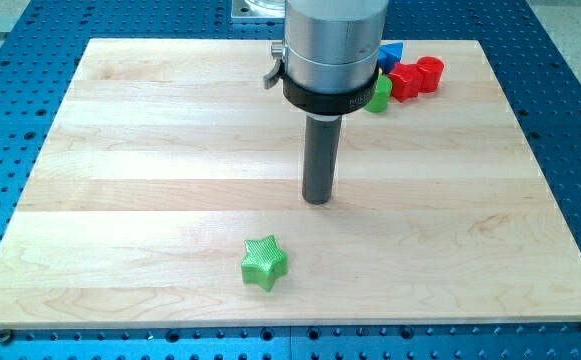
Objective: Push the red blocks into the blue blocks
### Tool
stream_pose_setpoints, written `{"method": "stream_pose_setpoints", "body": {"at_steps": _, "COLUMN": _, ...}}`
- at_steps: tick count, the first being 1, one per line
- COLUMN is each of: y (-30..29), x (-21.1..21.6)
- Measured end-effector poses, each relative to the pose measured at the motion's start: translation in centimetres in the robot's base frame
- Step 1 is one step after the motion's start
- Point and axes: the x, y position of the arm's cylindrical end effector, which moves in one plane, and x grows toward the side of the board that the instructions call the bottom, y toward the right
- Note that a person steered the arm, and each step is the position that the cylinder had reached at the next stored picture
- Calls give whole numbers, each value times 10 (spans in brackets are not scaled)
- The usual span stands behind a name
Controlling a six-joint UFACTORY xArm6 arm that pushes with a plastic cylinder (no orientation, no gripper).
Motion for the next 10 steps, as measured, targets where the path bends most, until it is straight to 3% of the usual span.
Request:
{"method": "stream_pose_setpoints", "body": {"at_steps": 3, "y": 24, "x": -16}}
{"method": "stream_pose_setpoints", "body": {"at_steps": 4, "y": 122, "x": -77}}
{"method": "stream_pose_setpoints", "body": {"at_steps": 6, "y": 249, "x": -193}}
{"method": "stream_pose_setpoints", "body": {"at_steps": 7, "y": 241, "x": -210}}
{"method": "stream_pose_setpoints", "body": {"at_steps": 10, "y": 156, "x": -185}}
